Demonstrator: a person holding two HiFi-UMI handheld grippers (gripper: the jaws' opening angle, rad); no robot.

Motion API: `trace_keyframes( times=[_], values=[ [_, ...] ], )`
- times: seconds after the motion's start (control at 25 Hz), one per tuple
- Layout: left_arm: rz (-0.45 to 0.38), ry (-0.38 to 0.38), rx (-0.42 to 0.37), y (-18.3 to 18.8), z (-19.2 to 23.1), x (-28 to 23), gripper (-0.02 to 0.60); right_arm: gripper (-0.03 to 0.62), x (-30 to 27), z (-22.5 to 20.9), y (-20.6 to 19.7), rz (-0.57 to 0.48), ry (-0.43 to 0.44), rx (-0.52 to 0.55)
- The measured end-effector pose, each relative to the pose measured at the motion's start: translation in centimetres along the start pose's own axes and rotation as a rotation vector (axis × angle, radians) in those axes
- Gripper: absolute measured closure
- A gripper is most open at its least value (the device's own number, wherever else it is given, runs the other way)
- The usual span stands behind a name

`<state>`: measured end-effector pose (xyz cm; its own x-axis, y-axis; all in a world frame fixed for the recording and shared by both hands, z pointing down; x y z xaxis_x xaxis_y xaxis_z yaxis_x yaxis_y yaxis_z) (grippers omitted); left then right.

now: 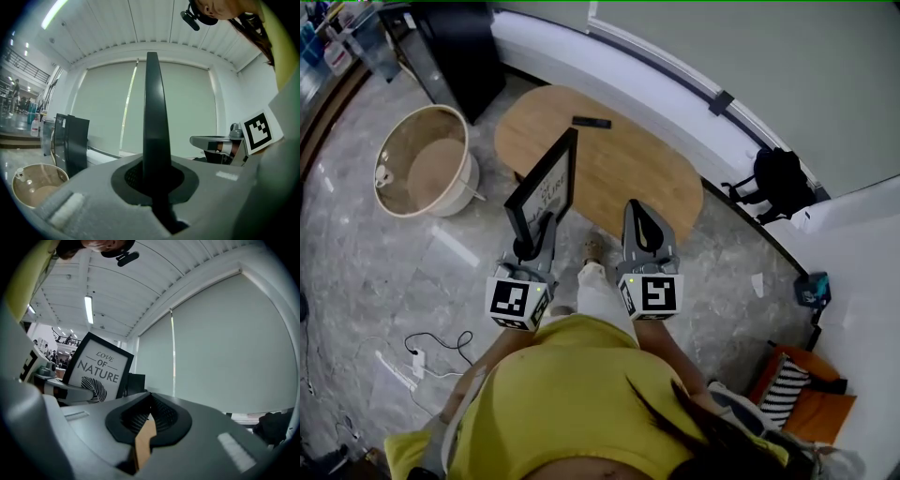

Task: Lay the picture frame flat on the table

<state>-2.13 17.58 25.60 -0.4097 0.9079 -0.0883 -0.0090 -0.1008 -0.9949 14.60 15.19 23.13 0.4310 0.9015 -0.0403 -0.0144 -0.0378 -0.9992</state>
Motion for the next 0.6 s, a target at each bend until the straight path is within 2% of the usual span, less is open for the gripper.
trace_keyframes(
  times=[0.28, 0.6],
  values=[
    [0.035, 0.007, 0.049, 0.1, 2.1, -10.7, 0.572, 0.594, -9.8, -6.4, 0.1, 0.023, 0.06, 0.012],
    [0.032, 0.046, 0.066, 1.1, 3.8, -18.9, 0.572, 0.594, -17.5, -11.5, -0.3, 0.038, 0.135, 0.007]
  ],
)
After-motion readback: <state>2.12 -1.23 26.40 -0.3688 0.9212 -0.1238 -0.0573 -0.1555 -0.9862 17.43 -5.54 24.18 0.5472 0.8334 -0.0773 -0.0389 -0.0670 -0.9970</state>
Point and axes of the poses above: the fingertips, and each gripper's own axes: x backward along the fingers, z to its left, y out of its top, the point moved 3 cm from there along x, backward along the fingers, and after that the axes turned 5 degrees about -x, right-handed, at the moved point
